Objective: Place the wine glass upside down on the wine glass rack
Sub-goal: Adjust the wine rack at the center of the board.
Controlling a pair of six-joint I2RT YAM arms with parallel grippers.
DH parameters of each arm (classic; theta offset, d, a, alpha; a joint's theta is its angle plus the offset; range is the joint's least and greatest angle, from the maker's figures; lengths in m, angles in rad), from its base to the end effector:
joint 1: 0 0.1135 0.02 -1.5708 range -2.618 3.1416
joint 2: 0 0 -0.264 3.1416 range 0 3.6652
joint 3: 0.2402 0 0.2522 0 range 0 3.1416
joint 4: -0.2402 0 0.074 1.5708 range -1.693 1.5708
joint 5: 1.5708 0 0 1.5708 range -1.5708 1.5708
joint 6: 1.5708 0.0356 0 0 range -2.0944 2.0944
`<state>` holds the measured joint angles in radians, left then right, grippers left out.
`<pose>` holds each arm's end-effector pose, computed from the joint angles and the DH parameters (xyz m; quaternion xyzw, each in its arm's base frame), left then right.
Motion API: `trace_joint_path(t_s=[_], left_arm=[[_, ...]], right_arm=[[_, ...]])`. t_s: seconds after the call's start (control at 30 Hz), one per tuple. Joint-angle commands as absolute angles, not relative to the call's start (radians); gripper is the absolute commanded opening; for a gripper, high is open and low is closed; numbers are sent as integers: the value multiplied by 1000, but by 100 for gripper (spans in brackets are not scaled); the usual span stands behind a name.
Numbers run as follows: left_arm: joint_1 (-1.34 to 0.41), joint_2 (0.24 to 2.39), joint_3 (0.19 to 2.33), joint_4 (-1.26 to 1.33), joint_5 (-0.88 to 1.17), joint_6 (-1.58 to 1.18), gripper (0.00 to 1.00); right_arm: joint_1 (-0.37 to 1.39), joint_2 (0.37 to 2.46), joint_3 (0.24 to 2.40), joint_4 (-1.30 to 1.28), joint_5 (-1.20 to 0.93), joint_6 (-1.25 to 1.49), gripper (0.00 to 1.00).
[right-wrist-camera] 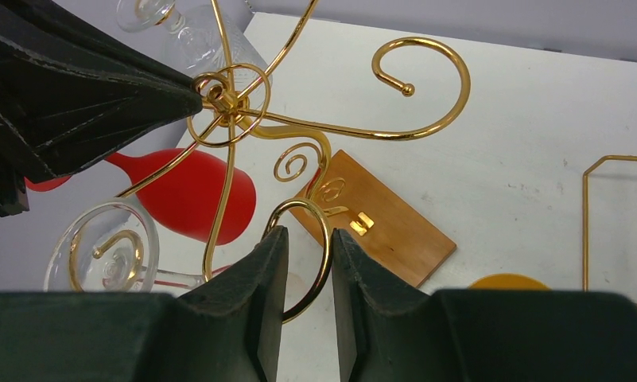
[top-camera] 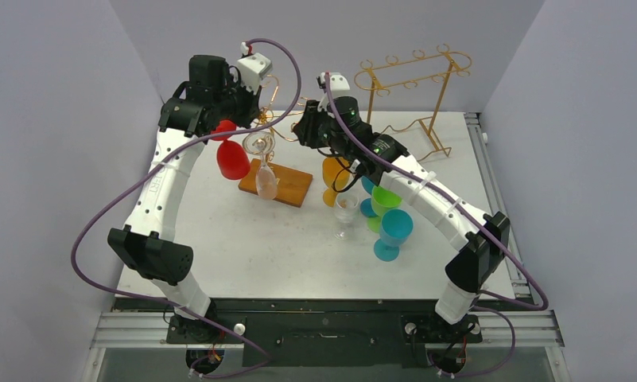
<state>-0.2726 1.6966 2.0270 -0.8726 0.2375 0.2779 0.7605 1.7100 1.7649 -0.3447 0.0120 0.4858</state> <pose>0.3429 -0.1046 0.4556 0.2911 0.8161 -0.1019 0.4887 0.2922 0.2774 0.4170 -0.1062 0.7947 0.3448 0.4881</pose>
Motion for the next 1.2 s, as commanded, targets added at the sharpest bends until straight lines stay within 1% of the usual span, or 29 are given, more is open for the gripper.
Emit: trace_joint_path(t_s=[0.0,0.27,0.37,0.47,0.63,0.87,0.97,1.07,1.17], left_arm=[[-270,1691,2065,-835,222,304,0],[-271,1674,2078,-858,227,327,0],[-271,1668,2076,-868,235,331,0],[-270,1664,2069,-871,236,339,0],[-272,1659,2055,-874,241,346,0],[-270,1645,2028,-867,246,357,0],[-271,1641,2023,-866,251,356,0],[-272,1638,2026,-865,253,354,0],[-272,1637,2027,-865,255,354,0]], right_arm=[[822,1663,1748,-326,-32,502,21],[854,1673,1787,-376,-31,471,20],[844,1656,1786,-404,-13,445,22],[811,1625,1766,-416,-13,439,26],[752,1562,1729,-427,-34,431,35],[662,1528,1740,-424,-77,460,43],[640,1563,1774,-393,-105,487,48],[624,1648,1857,-401,-142,514,52],[612,1727,1912,-382,-150,531,54]])
